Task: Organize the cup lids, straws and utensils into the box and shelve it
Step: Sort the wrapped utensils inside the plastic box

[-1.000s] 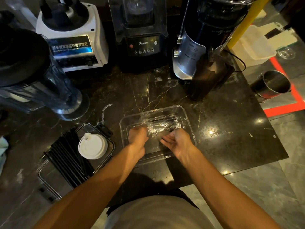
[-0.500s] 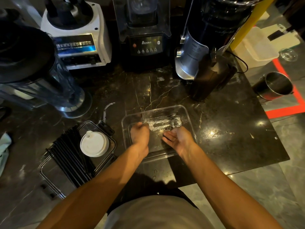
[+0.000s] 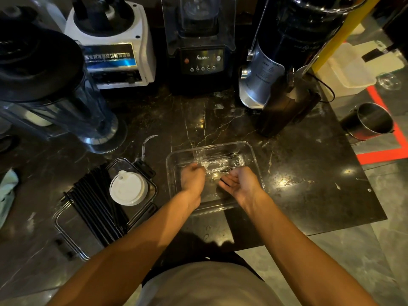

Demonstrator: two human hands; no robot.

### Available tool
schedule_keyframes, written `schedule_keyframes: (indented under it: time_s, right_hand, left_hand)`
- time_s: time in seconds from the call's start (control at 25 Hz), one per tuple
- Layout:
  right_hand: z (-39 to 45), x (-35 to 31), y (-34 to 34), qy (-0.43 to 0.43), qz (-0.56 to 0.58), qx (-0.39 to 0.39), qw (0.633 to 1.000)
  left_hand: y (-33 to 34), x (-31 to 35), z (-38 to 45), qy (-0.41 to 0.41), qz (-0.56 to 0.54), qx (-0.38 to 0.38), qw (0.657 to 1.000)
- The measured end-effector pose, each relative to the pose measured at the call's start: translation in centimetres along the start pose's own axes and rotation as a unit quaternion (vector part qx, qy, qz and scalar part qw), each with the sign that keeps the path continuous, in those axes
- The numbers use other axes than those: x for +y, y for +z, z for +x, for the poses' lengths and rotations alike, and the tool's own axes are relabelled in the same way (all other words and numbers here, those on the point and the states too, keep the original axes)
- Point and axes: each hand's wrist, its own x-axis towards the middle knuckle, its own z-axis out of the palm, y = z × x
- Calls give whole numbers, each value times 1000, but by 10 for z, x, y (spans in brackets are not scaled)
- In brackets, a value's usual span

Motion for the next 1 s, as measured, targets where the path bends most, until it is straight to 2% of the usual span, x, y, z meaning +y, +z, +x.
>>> schedule_keyframes:
  time_s: [0.24, 0.4, 0.48, 0.64, 0.76, 0.84, 0.92, 1.0]
  right_hand:
    - [0, 0, -6, 6, -14, 14, 1000]
    - [-9, -2, -1, -1, -22, 10, 1000]
    - [-19, -1, 7, -41, -31, 8, 999]
    - [-47, -3, 44, -211, -126, 0, 969]
    - [-62, -6, 79, -286, -226, -52, 930]
    - [-69, -2, 104, -329, -300, -105, 889]
    - [-74, 13, 130, -364, -393, -180, 825]
    - [-77, 34, 153, -408, -484, -251, 732]
  left_hand:
    - [-8, -1, 0, -4, 14, -8, 1000]
    - [-17, 5, -3, 14, 22, -48, 998]
    - [-23, 13, -6, 54, 45, -69, 995]
    - [-55, 38, -15, 160, 65, -78, 982]
    - [-99, 59, -24, 254, 93, -10, 963]
    - [-139, 67, -30, 268, 68, 32, 960]
    - [-182, 64, -37, 254, 64, 85, 961]
    - [-220, 49, -43, 237, 78, 154, 956]
